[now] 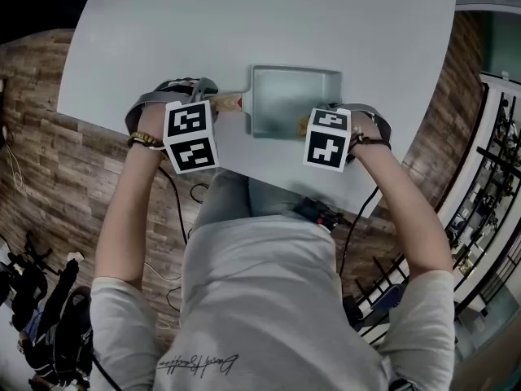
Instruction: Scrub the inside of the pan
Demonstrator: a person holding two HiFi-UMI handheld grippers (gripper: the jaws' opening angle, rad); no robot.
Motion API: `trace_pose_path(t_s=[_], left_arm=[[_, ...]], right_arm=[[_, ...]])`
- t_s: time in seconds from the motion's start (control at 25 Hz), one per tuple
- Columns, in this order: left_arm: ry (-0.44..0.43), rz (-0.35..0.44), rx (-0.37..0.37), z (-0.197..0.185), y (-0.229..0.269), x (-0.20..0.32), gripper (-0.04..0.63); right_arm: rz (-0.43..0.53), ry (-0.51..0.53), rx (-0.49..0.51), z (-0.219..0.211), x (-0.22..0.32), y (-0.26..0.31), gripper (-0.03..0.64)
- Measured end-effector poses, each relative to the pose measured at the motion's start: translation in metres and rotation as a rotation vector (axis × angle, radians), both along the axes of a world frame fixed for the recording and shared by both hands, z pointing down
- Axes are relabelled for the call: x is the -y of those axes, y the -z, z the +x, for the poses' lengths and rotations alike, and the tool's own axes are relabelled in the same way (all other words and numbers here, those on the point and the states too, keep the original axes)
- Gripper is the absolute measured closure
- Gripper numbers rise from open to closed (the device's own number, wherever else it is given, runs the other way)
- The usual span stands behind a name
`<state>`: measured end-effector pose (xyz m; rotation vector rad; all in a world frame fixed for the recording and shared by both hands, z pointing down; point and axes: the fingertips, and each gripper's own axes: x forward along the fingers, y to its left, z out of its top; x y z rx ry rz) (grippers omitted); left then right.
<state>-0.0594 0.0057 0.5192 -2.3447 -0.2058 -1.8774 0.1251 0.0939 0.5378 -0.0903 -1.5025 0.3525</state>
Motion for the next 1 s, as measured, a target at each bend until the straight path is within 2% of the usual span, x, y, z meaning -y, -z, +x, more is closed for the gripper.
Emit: trace_pose_path(t_s=[0.28,0.6,0.72,0.92,1.0], left_arm=[[-0.016,-0.025,-0.003,0.004,0.007,-0.003,0.402],[-0.008,-0.015,-0.03,0.01,0.026,-0.007,0.4],[0.038,0.001,-0.075,0.011,0.035,-0.002,0.412],[0.171,0.066,-0.161,0.009,0.053,0.008,0.539],[0.236,0.073,-0.201,0.009,0.061,0.008,0.562]], right_arm=[[0.021,-0.024,0.012,-0.001,0.002,-0.001,0.549],[0.028,-0.047,0.02,-0.002,0.0,-0.001,0.549],[0.023,-0.116,0.055,-0.004,0.004,-0.004,0.549],[0.059,-0.248,0.116,-0.004,0.017,0.0,0.549],[0.096,-0.29,0.137,-0.005,0.023,0.004,0.549]])
